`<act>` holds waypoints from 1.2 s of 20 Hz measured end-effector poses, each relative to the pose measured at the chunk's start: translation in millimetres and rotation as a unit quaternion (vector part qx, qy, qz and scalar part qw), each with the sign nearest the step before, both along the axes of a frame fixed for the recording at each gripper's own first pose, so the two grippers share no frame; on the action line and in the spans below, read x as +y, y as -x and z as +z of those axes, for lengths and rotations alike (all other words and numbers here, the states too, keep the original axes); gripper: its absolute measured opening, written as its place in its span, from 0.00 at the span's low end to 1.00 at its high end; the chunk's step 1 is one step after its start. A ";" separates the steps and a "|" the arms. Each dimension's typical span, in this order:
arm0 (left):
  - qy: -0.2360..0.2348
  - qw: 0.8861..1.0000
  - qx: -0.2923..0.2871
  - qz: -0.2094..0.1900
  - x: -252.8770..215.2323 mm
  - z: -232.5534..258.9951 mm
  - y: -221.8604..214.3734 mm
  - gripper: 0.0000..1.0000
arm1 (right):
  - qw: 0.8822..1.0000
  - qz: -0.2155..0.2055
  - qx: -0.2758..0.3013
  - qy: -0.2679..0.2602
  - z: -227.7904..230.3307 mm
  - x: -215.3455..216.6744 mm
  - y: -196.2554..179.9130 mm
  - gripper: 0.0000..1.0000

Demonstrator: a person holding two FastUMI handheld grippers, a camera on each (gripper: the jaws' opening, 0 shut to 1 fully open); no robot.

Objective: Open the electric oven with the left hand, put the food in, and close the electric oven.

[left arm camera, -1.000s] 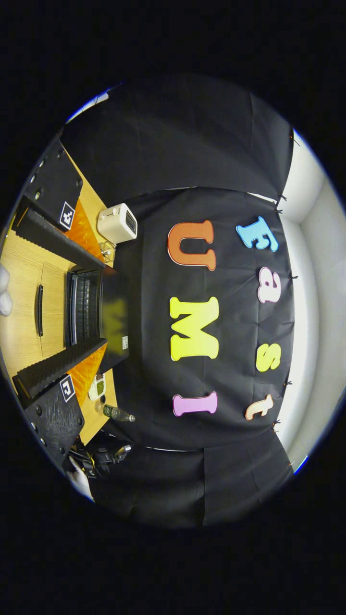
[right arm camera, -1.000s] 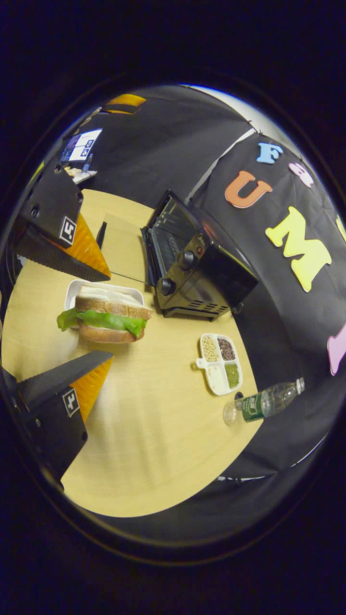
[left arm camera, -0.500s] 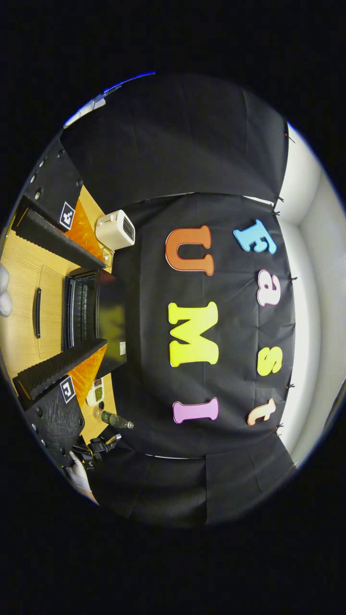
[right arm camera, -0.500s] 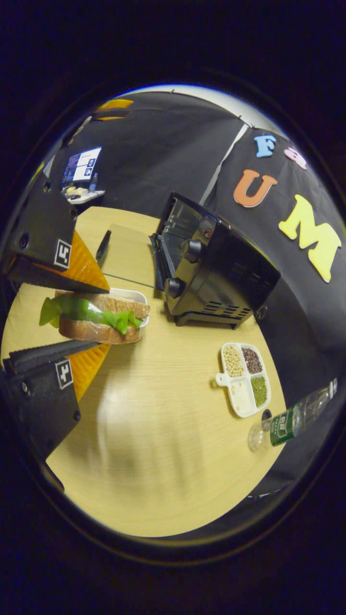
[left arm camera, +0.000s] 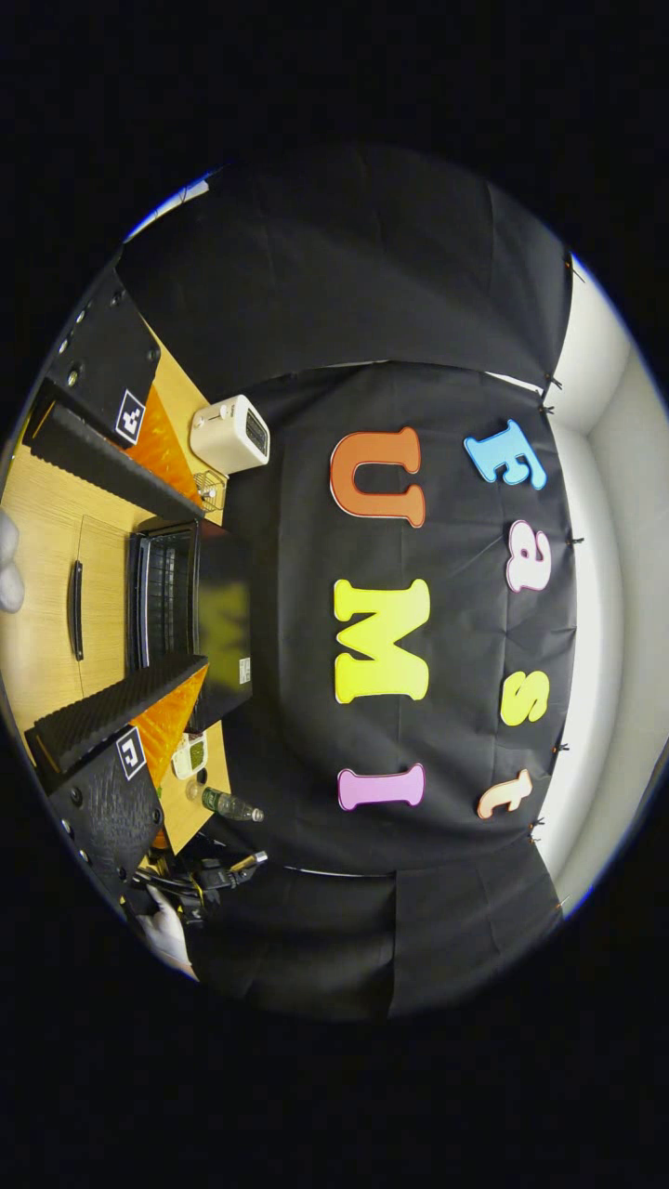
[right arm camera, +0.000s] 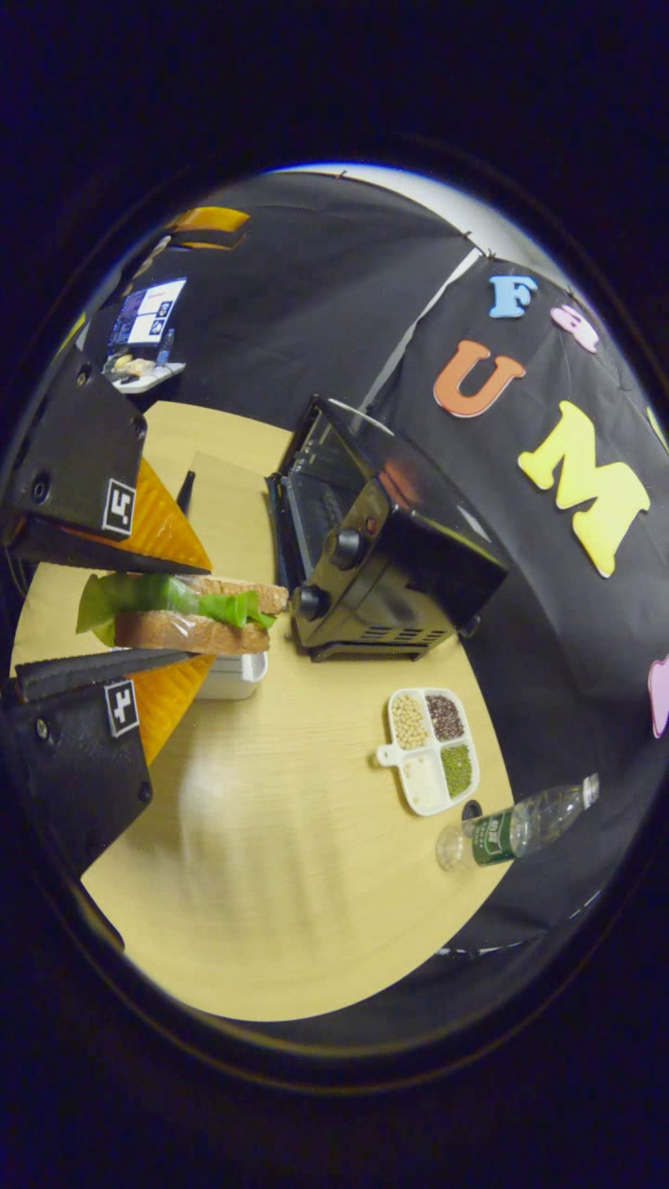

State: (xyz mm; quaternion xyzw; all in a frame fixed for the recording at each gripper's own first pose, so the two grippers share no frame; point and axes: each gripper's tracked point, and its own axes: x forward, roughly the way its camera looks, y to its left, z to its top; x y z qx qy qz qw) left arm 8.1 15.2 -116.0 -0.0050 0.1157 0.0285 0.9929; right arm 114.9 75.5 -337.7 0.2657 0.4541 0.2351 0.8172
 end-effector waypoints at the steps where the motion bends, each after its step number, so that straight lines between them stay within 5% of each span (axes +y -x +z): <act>1: 0.001 1.000 -0.001 -0.006 2.7 -2.3 0.0 0.94 | 1.000 -0.012 -0.008 -0.008 9.1 7.7 0.7 0.34; 12: 0.000 0.998 0.009 -0.057 26.2 -13.5 16.5 0.94 | 0.979 -0.166 -0.055 -0.105 25.0 116.3 -5.0 0.34; 24: -0.031 0.998 0.020 -0.048 51.3 -40.8 28.7 0.95 | 0.923 -0.326 -0.090 -0.184 0.3 214.0 -89.1 0.34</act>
